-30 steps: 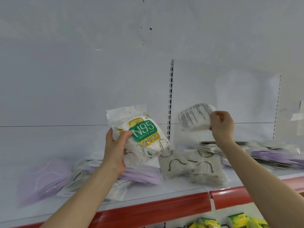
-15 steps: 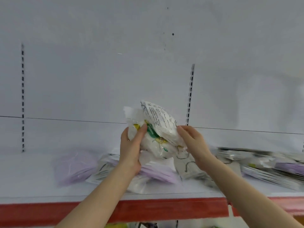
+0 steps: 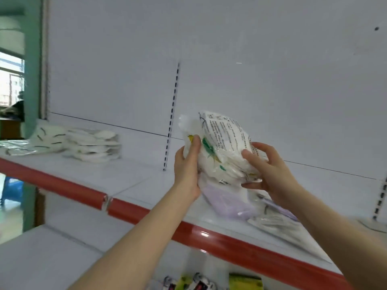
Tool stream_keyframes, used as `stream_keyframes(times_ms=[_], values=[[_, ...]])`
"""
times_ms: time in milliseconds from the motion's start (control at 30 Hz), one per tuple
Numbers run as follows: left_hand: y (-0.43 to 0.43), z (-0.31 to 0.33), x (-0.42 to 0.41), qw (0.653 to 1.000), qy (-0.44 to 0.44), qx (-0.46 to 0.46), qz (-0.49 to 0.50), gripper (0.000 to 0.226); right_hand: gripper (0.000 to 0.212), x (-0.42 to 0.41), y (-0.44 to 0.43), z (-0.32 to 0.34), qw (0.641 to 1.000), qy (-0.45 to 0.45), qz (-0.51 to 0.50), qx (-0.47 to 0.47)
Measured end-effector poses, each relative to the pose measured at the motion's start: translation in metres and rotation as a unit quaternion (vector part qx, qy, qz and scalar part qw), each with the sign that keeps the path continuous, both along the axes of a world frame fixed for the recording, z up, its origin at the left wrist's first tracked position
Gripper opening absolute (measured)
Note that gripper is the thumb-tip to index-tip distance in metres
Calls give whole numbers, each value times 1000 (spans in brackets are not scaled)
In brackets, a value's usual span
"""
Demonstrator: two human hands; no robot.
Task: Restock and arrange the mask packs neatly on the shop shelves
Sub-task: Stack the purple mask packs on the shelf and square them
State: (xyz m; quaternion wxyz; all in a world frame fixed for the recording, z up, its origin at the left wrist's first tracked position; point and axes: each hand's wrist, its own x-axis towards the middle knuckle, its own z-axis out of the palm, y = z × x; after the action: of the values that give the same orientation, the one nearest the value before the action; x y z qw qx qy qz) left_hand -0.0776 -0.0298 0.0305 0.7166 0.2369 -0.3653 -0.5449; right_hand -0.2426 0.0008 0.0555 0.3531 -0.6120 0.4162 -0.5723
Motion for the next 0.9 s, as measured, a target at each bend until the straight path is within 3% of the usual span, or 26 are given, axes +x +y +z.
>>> stream_keyframes(times_ms=[133, 233, 367, 700, 900], values=[[-16, 0, 94, 998, -19, -29, -61, 39, 49, 89, -27, -5, 999, -49, 2, 10], [-29, -1, 151, 998, -44, -34, -28, 19, 49, 146, -45, -10, 996, -79, 11, 38], [-47, -2, 206, 999, -49, -10, 5, 41, 53, 205, -65, -12, 994, -91, 15, 63], [-127, -7, 286, 994, -58, 95, -14, 35, 61, 283, -131, -4, 993, -14, 9, 116], [-184, -26, 321, 975, -153, 157, -42, 51, 66, 306, -168, -24, 987, 47, 34, 149]])
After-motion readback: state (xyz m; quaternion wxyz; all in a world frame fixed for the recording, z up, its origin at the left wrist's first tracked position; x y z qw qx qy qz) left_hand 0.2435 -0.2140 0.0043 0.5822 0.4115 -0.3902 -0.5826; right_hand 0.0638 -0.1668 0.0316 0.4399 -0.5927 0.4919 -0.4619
